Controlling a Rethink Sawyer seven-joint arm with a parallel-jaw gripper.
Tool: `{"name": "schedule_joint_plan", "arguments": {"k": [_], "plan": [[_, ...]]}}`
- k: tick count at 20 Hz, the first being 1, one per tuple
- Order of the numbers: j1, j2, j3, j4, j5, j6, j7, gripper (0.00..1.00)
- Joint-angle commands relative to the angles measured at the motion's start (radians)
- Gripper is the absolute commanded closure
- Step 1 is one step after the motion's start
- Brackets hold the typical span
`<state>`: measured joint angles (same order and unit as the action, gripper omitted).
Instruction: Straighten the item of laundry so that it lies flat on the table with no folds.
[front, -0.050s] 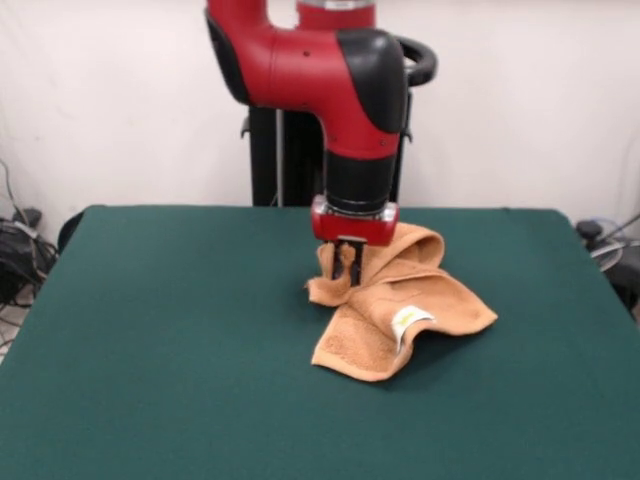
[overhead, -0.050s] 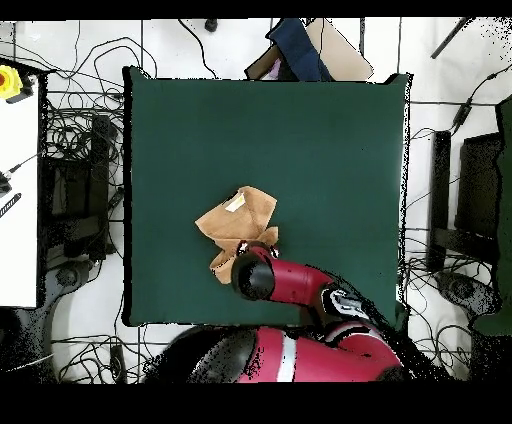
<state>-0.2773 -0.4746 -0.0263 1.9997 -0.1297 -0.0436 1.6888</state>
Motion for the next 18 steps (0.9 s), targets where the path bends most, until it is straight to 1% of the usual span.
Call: {"name": "schedule_joint_plan", "arguments": {"k": [1,5,8,11,14,18], "plan": [[0.093,0.038,-0.016,-0.140,0.087,0.080,0.164,1.00],[0.071,-0.087,-0.003,-0.110,0.096,0.196,0.154,1.00],[0.054,-0.161,0.007,-0.085,0.106,0.257,0.159,1.00],[0.072,-0.247,-0.022,-0.080,0.126,0.369,0.168,1.00],[0.103,-0.293,-0.038,-0.082,0.142,0.441,0.188,1.00],[0.152,-0.319,-0.042,-0.091,0.184,0.503,0.245,1.00]]}}
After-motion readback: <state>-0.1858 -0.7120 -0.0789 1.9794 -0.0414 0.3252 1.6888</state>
